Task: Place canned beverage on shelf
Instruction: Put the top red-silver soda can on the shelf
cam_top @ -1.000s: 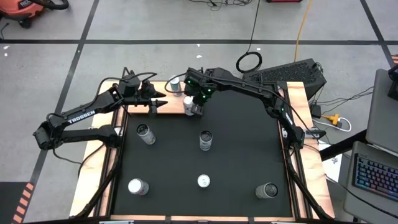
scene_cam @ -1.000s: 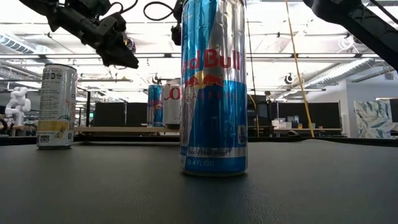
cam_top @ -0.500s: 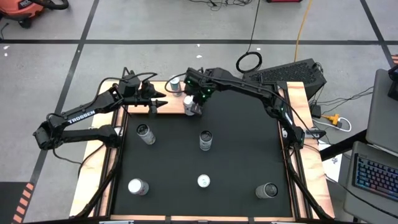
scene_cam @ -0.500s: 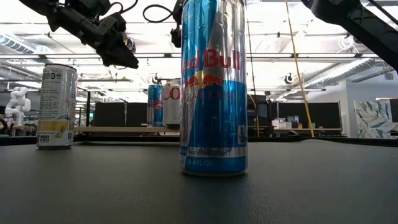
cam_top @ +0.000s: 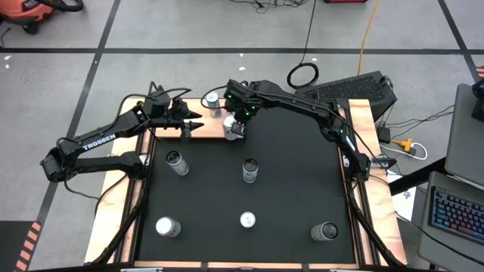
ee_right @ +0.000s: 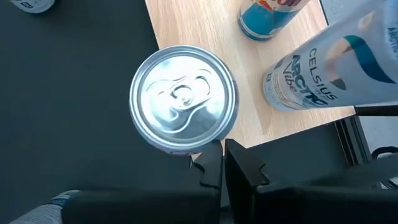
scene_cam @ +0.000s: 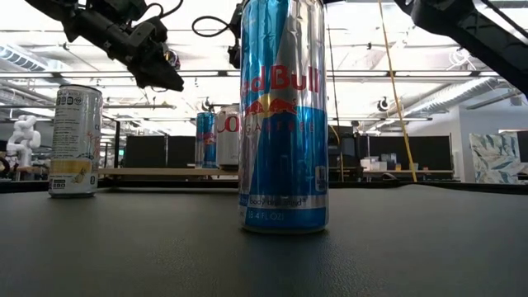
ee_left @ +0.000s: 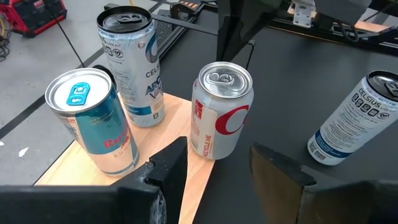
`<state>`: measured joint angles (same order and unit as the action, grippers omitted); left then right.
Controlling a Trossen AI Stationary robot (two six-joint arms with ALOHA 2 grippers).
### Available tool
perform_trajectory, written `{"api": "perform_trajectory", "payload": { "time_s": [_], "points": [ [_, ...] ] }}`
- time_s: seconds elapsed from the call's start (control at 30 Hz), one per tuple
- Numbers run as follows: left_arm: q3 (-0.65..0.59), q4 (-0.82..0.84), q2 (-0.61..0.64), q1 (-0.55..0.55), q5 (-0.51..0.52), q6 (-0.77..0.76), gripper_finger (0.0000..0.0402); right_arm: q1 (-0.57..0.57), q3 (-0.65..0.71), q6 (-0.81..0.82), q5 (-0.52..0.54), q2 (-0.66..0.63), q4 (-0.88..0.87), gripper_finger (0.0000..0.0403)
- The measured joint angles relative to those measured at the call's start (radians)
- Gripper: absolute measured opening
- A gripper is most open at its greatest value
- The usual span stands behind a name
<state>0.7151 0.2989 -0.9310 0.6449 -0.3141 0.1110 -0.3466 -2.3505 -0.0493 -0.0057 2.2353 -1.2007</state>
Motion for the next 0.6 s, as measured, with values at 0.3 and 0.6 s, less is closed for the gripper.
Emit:
{"api": "perform_trajectory", "payload": {
  "time_s": [0.3,0.6],
  "points": [
    [0.0,0.0,-0.001,0.0,0.0,0.001,0.0173,0.001,0.001,0.001,-0.025,0.013,0.034,0.0],
    [0.0,0.0,-0.001,0.0,0.0,0.007,0.0173,0.001,0.001,0.015,-0.078,0.022,0.117,0.0]
  ]
}}
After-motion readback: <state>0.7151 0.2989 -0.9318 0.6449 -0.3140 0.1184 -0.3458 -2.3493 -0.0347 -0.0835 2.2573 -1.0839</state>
